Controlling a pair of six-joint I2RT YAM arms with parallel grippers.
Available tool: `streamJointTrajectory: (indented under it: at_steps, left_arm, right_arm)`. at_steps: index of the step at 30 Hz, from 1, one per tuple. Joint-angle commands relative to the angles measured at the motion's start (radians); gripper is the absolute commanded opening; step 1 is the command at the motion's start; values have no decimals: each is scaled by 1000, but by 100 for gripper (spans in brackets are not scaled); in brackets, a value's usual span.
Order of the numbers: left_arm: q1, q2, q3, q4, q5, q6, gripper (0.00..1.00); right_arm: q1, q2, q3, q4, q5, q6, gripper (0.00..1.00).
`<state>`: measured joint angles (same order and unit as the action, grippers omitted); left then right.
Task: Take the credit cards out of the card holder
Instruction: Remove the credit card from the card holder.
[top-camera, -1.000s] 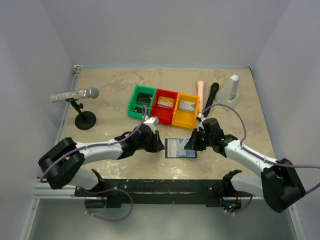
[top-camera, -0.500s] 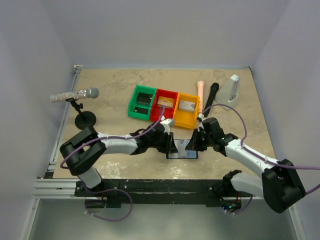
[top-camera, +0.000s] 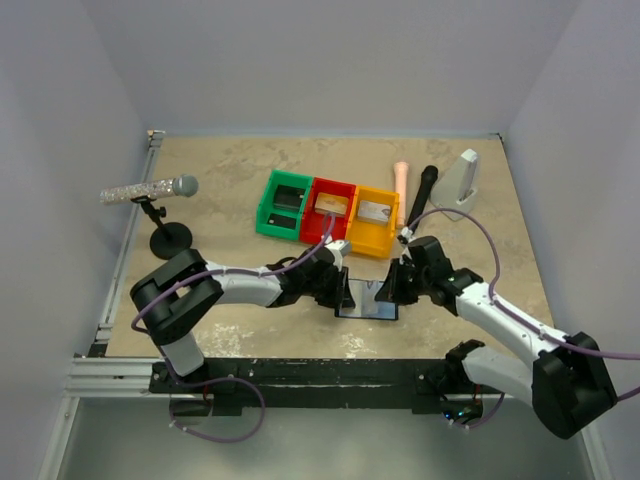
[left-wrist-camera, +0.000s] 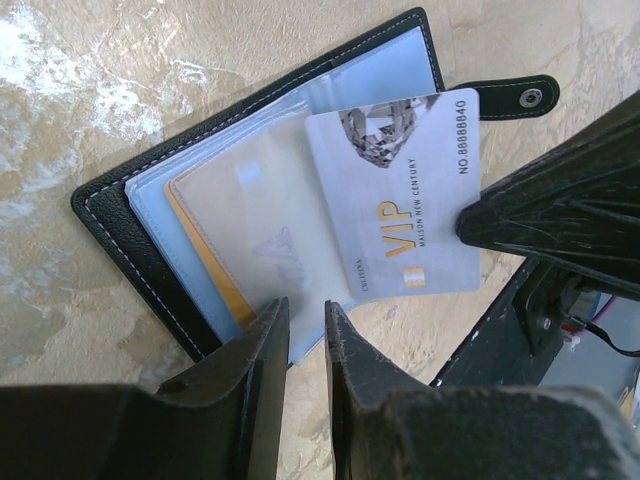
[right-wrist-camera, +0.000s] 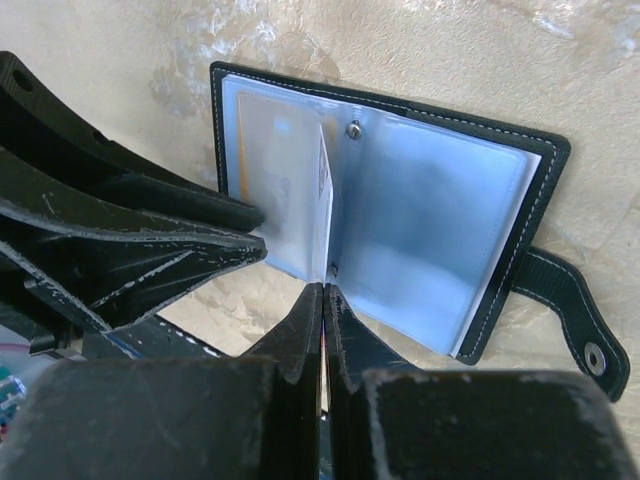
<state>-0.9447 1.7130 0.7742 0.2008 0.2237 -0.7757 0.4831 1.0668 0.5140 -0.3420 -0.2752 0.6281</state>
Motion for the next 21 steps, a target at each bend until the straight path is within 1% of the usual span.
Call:
streamJointTrajectory:
  at_steps: [1, 11, 14, 17, 21]
  left_arm:
    - [6, 13, 19, -55, -56, -7, 26]
    - [14, -53, 14, -67, -72, 9, 27]
    - [14, -84, 7, -58, -69, 10, 31]
    - [14, -153, 3, -67, -83, 10, 35]
    - [14, -301, 17, -152, -148, 23, 46]
  right_arm:
    - [-5, -40, 60, -98, 51, -8, 0]
    - [-8, -172, 130, -247, 79, -22, 0]
    - [-8, -212, 164, -293, 83, -31, 0]
    - [-8, -254, 207, -327, 79, -48, 0]
    - [-11, -277, 273, -362, 24, -88, 0]
